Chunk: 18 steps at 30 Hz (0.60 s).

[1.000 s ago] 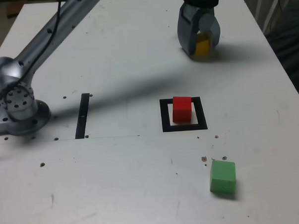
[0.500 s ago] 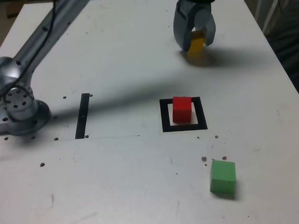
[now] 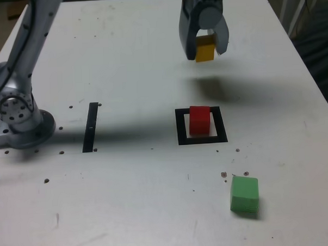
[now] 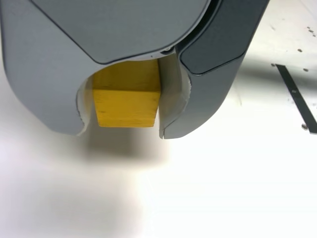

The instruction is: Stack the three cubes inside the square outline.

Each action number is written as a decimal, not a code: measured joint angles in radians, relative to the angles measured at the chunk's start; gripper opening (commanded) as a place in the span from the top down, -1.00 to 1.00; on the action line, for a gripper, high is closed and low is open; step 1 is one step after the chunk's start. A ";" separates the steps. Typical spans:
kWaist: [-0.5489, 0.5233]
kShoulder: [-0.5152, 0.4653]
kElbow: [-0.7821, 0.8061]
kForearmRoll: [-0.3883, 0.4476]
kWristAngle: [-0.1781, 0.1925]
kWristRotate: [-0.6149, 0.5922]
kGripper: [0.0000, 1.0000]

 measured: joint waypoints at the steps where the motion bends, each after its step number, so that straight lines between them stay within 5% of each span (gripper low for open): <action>1: -0.009 -0.015 0.023 -0.014 -0.002 -0.008 0.50; 18: -0.252 -0.163 0.274 -0.121 -0.028 -0.152 0.50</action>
